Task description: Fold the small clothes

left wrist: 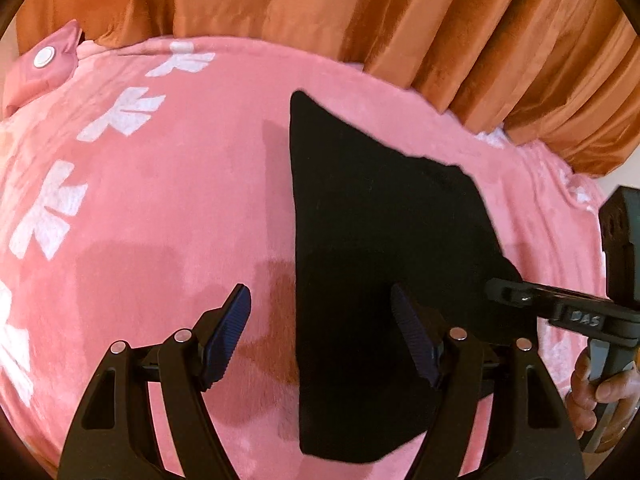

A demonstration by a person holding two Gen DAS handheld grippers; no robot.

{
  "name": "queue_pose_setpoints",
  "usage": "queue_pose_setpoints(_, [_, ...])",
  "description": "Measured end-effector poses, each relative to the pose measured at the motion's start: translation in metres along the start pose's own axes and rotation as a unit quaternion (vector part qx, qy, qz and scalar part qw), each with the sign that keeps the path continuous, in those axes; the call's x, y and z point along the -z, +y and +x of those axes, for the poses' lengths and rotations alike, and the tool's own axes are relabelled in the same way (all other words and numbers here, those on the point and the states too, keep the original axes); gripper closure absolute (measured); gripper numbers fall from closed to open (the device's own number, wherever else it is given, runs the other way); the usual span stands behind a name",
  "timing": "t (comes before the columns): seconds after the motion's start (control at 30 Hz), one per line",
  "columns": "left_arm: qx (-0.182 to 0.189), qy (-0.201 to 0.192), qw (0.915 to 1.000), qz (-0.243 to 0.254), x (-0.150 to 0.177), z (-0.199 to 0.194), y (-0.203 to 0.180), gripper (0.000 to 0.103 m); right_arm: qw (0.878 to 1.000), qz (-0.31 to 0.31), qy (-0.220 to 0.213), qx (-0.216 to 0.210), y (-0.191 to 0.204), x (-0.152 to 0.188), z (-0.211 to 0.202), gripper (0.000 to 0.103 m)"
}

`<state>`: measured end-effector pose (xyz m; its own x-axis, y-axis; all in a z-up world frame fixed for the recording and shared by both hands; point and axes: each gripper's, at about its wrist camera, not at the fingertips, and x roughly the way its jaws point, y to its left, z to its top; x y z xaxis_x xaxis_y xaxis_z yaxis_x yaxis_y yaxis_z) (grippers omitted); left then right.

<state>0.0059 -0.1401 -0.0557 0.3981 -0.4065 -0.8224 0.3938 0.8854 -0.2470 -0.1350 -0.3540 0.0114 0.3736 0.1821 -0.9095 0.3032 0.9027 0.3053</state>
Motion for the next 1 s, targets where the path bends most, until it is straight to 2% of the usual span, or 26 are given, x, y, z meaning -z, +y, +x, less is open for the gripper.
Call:
queue_pose_setpoints(0.07, [-0.014, 0.012, 0.9998, 0.0, 0.003, 0.01, 0.001, 0.029, 1.0, 0.001, -0.007, -0.003, 0.007, -0.011, 0.005, 0.079])
queue_pose_setpoints(0.17, [-0.007, 0.019, 0.9996, -0.021, 0.003, 0.011, 0.009, 0.025, 0.999, -0.002, -0.046, -0.013, 0.012, -0.024, -0.015, 0.072])
queue_pose_setpoints(0.23, [-0.013, 0.022, 0.9995, -0.02, 0.005, 0.013, 0.012, 0.022, 0.997, -0.005, -0.07, -0.007, 0.011, -0.042, -0.016, 0.034])
queue_pose_setpoints(0.3, [-0.015, 0.023, 0.9993, -0.026, 0.007, 0.014, 0.015, 0.021, 0.998, 0.009, -0.066, -0.004, 0.003, -0.053, -0.004, 0.033])
queue_pose_setpoints(0.33, [-0.011, 0.023, 0.9992, -0.032, 0.007, 0.014, 0.017, 0.021, 0.998, 0.015, -0.055, -0.012, 0.001, -0.057, 0.005, 0.048])
queue_pose_setpoints(0.4, [-0.013, 0.021, 0.9992, -0.033, 0.007, 0.012, 0.02, 0.021, 0.998, 0.004, -0.052, -0.021, 0.009, -0.06, 0.008, 0.092])
queue_pose_setpoints(0.43, [-0.015, 0.019, 0.9992, -0.032, 0.007, 0.01, 0.021, 0.022, 0.997, -0.012, -0.076, -0.018, 0.018, -0.06, -0.002, 0.093])
queue_pose_setpoints(0.47, [-0.017, 0.017, 0.9992, -0.032, 0.007, 0.009, 0.022, 0.022, 0.992, -0.041, -0.11, -0.034, 0.035, -0.062, -0.02, 0.093])
queue_pose_setpoints(0.53, [-0.021, 0.01, 0.9991, -0.036, 0.006, 0.006, 0.027, 0.021, 0.986, -0.069, -0.144, -0.043, 0.046, -0.058, -0.041, 0.094])
queue_pose_setpoints(0.57, [-0.024, 0.005, 0.9991, -0.035, 0.005, 0.005, 0.028, 0.021, 0.986, -0.075, -0.148, -0.023, 0.045, -0.06, -0.038, 0.094])
queue_pose_setpoints(0.6, [-0.028, 0.005, 0.9991, -0.031, 0.005, 0.005, 0.028, 0.02, 0.989, -0.068, -0.13, 0.011, 0.039, -0.063, -0.023, 0.094])
queue_pose_setpoints(0.67, [-0.026, 0.009, 0.9995, -0.019, 0.007, 0.008, 0.027, 0.018, 0.994, -0.037, -0.059, 0.083, 0.009, -0.061, 0.02, 0.095])
queue_pose_setpoints(0.7, [-0.025, 0.01, 0.9995, -0.015, 0.008, 0.01, 0.025, 0.018, 0.996, -0.019, -0.056, 0.07, 0.001, -0.058, 0.028, 0.092])
queue_pose_setpoints(0.77, [-0.028, 0.007, 0.9996, -0.008, 0.008, 0.008, 0.024, 0.018, 0.996, 0.013, -0.059, 0.062, -0.002, -0.059, 0.012, 0.089])
queue_pose_setpoints(0.83, [-0.028, 0.002, 0.9996, -0.002, 0.008, 0.003, 0.023, 0.018, 0.995, 0.012, -0.085, 0.06, 0.005, -0.053, -0.014, 0.088])
queue_pose_setpoints(0.9, [-0.03, 0.001, 0.9995, 0.002, 0.008, 0.001, 0.024, 0.018, 0.993, -0.005, -0.11, 0.052, 0.016, -0.032, -0.047, 0.087])
queue_pose_setpoints(0.93, [-0.029, 0.002, 0.9996, 0.003, 0.009, 0.001, 0.025, 0.018, 0.992, -0.011, -0.109, 0.056, 0.019, -0.024, -0.053, 0.087])
queue_pose_setpoints(1.0, [-0.03, 0.002, 0.9995, 0.003, 0.01, 0.001, 0.027, 0.018, 0.992, -0.043, -0.073, 0.096, 0.025, -0.004, -0.04, 0.087])
